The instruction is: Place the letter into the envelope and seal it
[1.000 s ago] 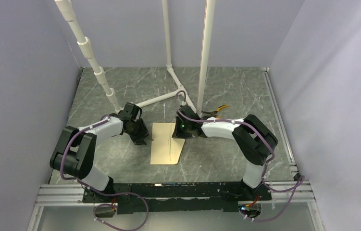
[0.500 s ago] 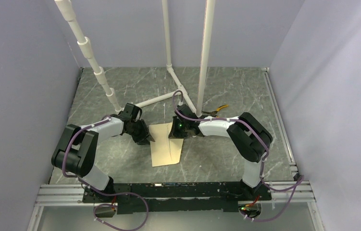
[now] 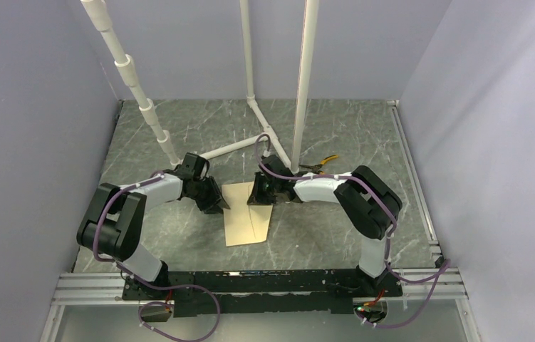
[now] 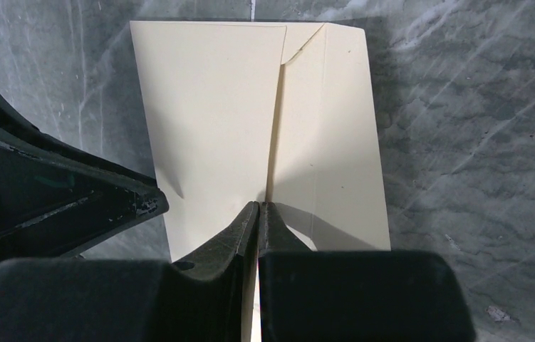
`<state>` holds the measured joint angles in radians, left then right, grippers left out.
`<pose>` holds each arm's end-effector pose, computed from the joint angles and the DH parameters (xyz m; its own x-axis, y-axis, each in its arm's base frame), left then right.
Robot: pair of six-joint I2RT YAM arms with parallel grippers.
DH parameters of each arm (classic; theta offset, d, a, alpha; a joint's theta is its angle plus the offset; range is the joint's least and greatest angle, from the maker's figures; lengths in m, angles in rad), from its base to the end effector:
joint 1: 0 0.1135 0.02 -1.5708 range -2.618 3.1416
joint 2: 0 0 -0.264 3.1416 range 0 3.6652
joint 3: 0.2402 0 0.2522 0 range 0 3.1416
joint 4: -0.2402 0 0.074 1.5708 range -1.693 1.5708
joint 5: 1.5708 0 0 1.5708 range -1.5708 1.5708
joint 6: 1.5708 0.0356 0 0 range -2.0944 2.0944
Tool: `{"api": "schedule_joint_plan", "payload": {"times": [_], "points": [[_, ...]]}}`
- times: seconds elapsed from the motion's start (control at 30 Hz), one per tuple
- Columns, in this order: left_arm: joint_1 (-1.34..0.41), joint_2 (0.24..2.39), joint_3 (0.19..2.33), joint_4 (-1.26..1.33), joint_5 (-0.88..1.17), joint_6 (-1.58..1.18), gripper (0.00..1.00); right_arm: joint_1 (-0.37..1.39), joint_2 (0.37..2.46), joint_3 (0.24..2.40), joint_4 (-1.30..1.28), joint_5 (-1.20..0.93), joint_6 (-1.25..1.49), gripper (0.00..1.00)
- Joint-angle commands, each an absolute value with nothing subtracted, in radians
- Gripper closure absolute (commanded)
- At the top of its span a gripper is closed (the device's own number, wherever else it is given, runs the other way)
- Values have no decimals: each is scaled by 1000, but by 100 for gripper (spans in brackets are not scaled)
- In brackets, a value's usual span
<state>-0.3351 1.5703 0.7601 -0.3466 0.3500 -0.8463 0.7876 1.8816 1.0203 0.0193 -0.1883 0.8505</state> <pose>0.2561 -0.1021 0.1430 -0.9019 -0.4308 -0.0315 -0.3563 0.7833 -0.5093 0.2623 0.2729 0.1368 -0.9365 0.1058 -0.3343 -0.1216 0.7962 0.5927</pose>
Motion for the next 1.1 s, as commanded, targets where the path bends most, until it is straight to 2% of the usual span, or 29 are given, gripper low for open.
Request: {"api": "schedule_joint_plan", "payload": {"times": [0.0,0.13,0.3,0.5,0.67,0.77,0.9,1.07], "points": [[-338,1581,757,-275,374,-845,65,801,1881,1001,65,-204,884,92],[-330,1505,767,-337,295,-835,62,793,1789,999,5,-114,862,87],[-328,1419,844,-449,235,-769,53,781,1652,1027,-127,-25,799,68],[-328,1295,879,-535,191,-750,40,781,1519,1015,-293,243,730,57],[-328,1195,886,-592,119,-740,26,781,1467,951,-357,455,687,35],[-328,1164,888,-596,111,-735,17,781,1467,918,-338,529,640,26],[-328,1141,863,-550,145,-761,8,781,1498,873,-234,532,561,24],[-328,1128,838,-499,167,-789,7,782,1517,795,-52,471,488,27]]}}
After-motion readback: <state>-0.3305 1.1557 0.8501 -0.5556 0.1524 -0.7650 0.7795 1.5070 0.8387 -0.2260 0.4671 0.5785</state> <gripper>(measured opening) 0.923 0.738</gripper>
